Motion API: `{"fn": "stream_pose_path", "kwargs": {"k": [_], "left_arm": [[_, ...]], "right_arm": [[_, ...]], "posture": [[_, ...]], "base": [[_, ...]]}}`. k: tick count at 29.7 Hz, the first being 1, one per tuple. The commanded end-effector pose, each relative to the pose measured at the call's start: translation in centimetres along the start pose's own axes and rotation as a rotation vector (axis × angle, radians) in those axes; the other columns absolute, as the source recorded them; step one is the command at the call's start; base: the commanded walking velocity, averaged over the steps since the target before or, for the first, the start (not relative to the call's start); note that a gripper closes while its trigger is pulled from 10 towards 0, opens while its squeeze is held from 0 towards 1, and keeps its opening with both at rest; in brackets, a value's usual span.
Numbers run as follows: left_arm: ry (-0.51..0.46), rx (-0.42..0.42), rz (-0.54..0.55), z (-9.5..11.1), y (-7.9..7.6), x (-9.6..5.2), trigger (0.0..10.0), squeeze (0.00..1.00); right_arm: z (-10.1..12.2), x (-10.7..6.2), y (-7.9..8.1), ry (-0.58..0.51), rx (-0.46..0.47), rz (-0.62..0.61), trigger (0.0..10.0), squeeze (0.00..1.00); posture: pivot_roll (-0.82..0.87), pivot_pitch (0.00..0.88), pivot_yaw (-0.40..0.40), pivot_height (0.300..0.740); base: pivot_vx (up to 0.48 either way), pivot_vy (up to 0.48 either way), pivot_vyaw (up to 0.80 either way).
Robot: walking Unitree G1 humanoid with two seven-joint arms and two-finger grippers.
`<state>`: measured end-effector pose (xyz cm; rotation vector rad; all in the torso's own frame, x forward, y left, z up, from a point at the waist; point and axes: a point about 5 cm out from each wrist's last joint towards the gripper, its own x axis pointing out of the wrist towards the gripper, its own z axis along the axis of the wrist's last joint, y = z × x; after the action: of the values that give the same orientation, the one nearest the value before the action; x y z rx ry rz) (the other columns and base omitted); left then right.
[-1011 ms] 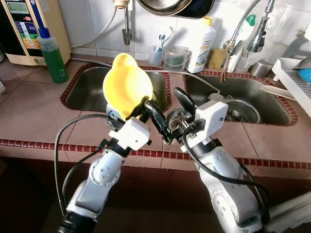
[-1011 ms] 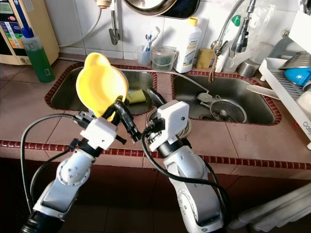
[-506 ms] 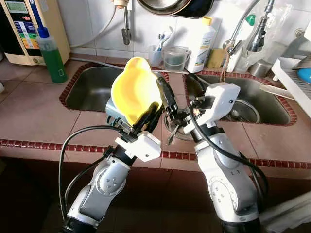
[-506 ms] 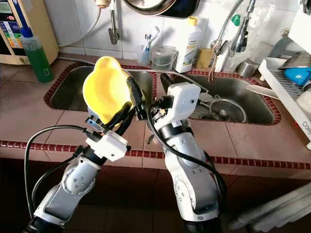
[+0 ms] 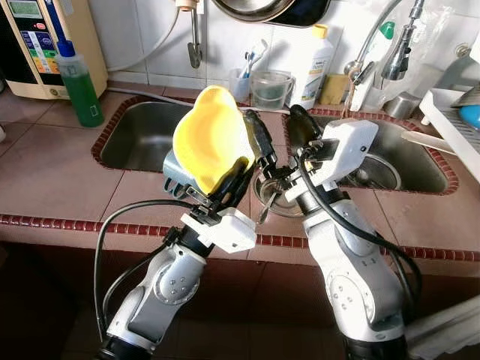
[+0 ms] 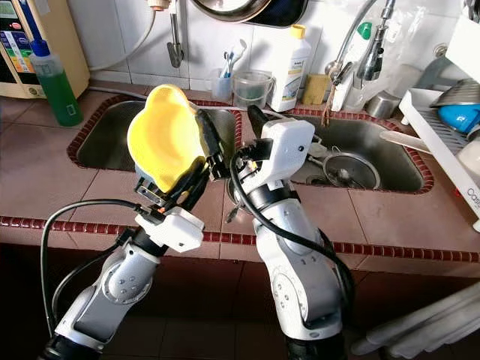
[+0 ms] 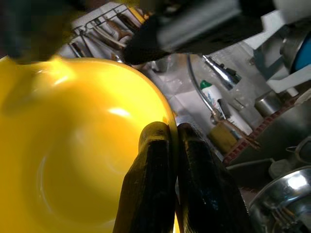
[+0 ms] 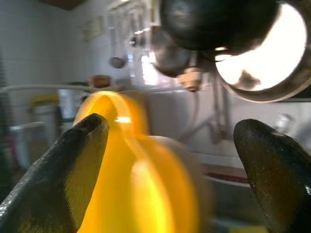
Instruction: Kitchen organization
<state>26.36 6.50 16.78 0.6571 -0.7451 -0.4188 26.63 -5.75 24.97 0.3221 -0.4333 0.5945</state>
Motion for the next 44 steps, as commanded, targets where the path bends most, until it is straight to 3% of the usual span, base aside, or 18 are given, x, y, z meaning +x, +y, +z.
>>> {"fn": "stream_pose_path", "kwargs": {"k": [1,6,13,17,18,19,20,21,31,37,44], "left_arm": [[-0.017,0.017,-0.001,0.1,0.1,0.2,10.0,0.00],[-0.052,0.043,-0.014,0.6,0.0,0.4,10.0,0.00],[-0.112,0.111,-0.011,1.6,0.2,1.0,10.0,0.00],[-0.126,0.124,-0.008,1.9,0.3,1.1,10.0,0.00],[-0.127,0.125,-0.007,1.9,0.3,1.1,10.0,0.00],[-0.121,0.129,-0.001,1.7,0.4,1.1,10.0,0.00],[-0.121,0.129,-0.001,1.7,0.4,1.1,10.0,0.00],[-0.114,0.133,0.000,1.5,0.3,1.0,10.0,0.00],[-0.080,0.167,0.001,0.4,0.6,0.8,10.0,0.00],[-0.118,0.189,0.005,0.8,0.7,0.8,10.0,0.00],[-0.094,0.161,0.022,0.6,0.7,0.9,10.0,0.00]], "right_arm": [[0.5,0.0,0.1,-0.013,-0.003,0.012,10.0,0.00],[0.3,0.0,0.0,0.001,-0.008,0.004,10.0,0.00],[-0.3,-0.1,-1.0,0.089,-0.044,-0.143,10.0,0.00],[-0.4,-0.1,-1.2,0.101,-0.036,-0.156,9.8,0.00],[-0.4,-0.1,-1.2,0.099,-0.040,-0.160,7.7,0.00],[-0.2,-0.2,-1.3,0.087,-0.053,-0.176,1.9,0.00],[-0.2,-0.2,-1.3,0.087,-0.053,-0.176,1.9,0.00],[-0.2,-0.2,-1.4,0.080,-0.059,-0.180,0.0,0.00],[0.0,-0.2,-1.0,0.068,-0.045,-0.158,0.0,0.00],[0.0,-0.2,-1.0,0.067,-0.040,-0.165,0.0,0.00],[0.0,-0.2,-1.0,0.067,-0.031,-0.165,0.0,0.00]], "posture": [[-0.12,0.047,-0.077,0.740],[-0.12,0.050,-0.077,0.740],[-0.12,0.056,-0.078,0.740],[-0.12,0.056,-0.078,0.740],[-0.12,0.056,-0.078,0.740],[-0.12,0.056,-0.078,0.740],[-0.12,0.056,-0.078,0.740],[-0.12,0.056,-0.078,0.740],[-0.12,0.059,-0.078,0.740],[-0.12,0.059,-0.078,0.740],[-0.12,0.058,-0.079,0.740]], "base": [[0.000,0.000,0.00],[0.000,0.000,0.00],[0.000,0.000,0.00],[0.000,0.000,0.00],[0.000,0.000,0.00],[0.000,0.000,0.00],[0.000,0.000,0.00],[0.000,0.000,0.00],[0.000,0.000,0.00],[0.000,0.000,0.00],[0.000,0.000,0.00]]}}
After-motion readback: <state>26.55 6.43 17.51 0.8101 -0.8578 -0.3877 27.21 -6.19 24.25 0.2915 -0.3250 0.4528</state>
